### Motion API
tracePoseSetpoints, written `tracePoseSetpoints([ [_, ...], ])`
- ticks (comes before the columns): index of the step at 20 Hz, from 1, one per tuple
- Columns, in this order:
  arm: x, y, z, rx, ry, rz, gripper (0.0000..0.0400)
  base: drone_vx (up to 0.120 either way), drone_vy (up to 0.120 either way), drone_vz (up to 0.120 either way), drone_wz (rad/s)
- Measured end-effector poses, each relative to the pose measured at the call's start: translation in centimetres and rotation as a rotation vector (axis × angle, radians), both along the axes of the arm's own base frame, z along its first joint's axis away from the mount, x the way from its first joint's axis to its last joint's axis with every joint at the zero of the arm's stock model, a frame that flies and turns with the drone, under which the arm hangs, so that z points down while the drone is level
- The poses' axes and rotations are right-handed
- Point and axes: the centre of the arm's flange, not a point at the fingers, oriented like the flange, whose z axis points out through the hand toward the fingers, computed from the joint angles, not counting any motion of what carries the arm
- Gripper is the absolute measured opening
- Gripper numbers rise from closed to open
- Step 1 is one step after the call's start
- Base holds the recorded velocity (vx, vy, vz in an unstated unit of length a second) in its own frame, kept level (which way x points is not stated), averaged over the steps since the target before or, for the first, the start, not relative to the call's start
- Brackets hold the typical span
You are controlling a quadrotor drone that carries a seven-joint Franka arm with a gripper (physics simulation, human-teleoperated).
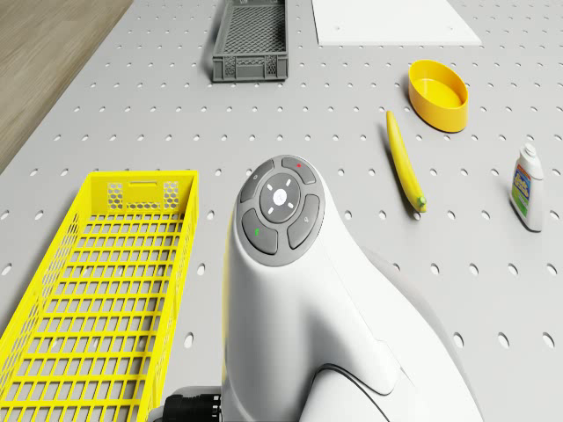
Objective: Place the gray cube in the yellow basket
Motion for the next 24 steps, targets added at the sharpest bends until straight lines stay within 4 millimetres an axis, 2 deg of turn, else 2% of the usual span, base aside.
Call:
tracePoseSetpoints([
  [6,0.00,0.00,0.00,0.000,0.000,0.000,0.0400,0.120,0.000,0.000,0.000],
  [9,0.00,0.00,0.00,0.000,0.000,0.000,0.0400,0.120,0.000,-0.120,0.000],
  [14,0.00,0.00,0.00,0.000,0.000,0.000,0.0400,0.120,0.000,-0.008,0.000],
  [17,0.00,0.00,0.00,0.000,0.000,0.000,0.0400,0.120,0.000,-0.093,0.000],
  [21,0.00,0.00,0.00,0.000,0.000,0.000,0.0400,0.120,-0.090,0.000,0.000],
  [24,0.00,0.00,0.00,0.000,0.000,0.000,0.0400,0.120,0.000,-0.093,0.000],
])
